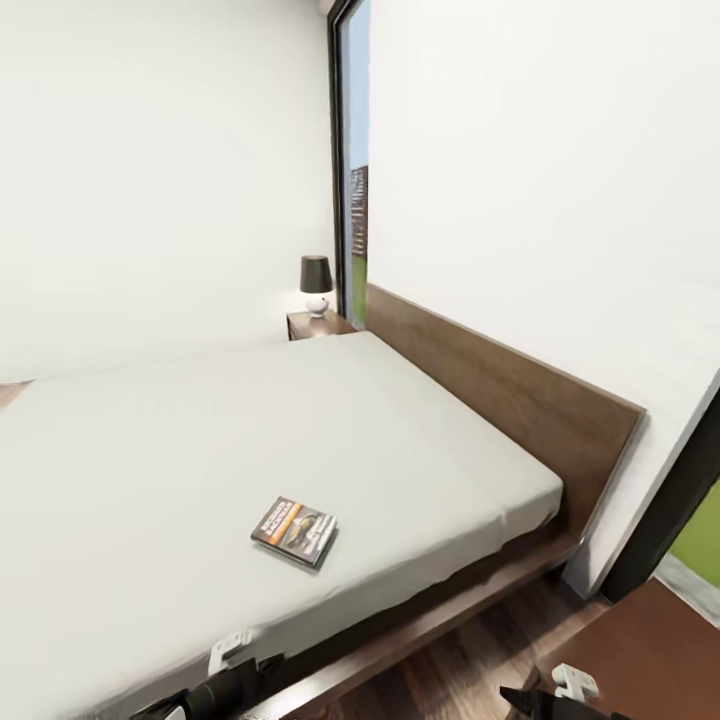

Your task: In the bedroom, move the book from the bed onto either nightstand, and place the two sandals side by side next to the bed.

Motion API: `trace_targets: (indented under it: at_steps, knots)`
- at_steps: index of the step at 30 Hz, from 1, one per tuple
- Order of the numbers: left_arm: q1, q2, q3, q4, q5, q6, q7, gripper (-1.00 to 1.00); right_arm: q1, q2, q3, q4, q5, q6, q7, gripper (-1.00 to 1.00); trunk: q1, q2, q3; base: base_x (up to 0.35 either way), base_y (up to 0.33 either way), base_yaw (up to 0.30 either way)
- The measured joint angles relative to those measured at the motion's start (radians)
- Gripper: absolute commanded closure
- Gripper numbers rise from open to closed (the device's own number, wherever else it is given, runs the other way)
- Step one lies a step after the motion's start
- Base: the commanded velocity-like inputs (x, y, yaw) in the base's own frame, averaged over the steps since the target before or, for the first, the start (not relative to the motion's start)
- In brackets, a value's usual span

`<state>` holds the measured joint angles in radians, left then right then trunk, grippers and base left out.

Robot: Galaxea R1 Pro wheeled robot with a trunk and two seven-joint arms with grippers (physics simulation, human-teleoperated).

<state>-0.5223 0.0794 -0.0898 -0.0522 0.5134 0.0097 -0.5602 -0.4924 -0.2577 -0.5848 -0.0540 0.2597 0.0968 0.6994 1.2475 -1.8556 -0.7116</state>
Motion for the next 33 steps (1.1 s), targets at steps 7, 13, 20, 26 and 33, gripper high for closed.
trace_targets:
  at_steps: [7, 13, 20, 26, 33]
  knots:
    - [0.0, -0.001, 0.0, 0.001, 0.0, 0.0, 0.0, -1.0, 0.0, 0.0, 0.0, -0.001, 0.0, 0.0, 0.0, -1.0, 0.0, 0.0, -0.004, 0.002, -0.001, 0.269]
    - [0.0, -0.004, 0.0, 0.001, 0.0, 0.0, 0.0, -1.0, 0.0, 0.0, 0.0, 0.0, 0.0, 0.0, 0.0, -1.0, 0.0, 0.0, -0.007, 0.0, 0.0, 0.269]
    - [0.0, -0.006, 0.0, 0.001, 0.0, 0.0, 0.0, -1.0, 0.0, 0.0, 0.0, 0.0, 0.0, 0.0, 0.0, -1.0, 0.0, 0.0, -0.011, 0.0, 0.0, 0.269]
    - [0.0, -0.006, 0.0, 0.001, 0.0, 0.0, 0.0, -1.0, 0.0, 0.0, 0.0, -0.001, 0.0, 0.0, 0.0, -1.0, 0.0, 0.0, -0.015, 0.0, 0.0, 0.269]
    - [0.0, -0.006, 0.0, 0.001, 0.0, 0.0, 0.0, -1.0, 0.0, 0.0, 0.0, 0.0, 0.0, 0.0, 0.0, -1.0, 0.0, 0.0, -0.019, 0.0, 0.0, 0.269]
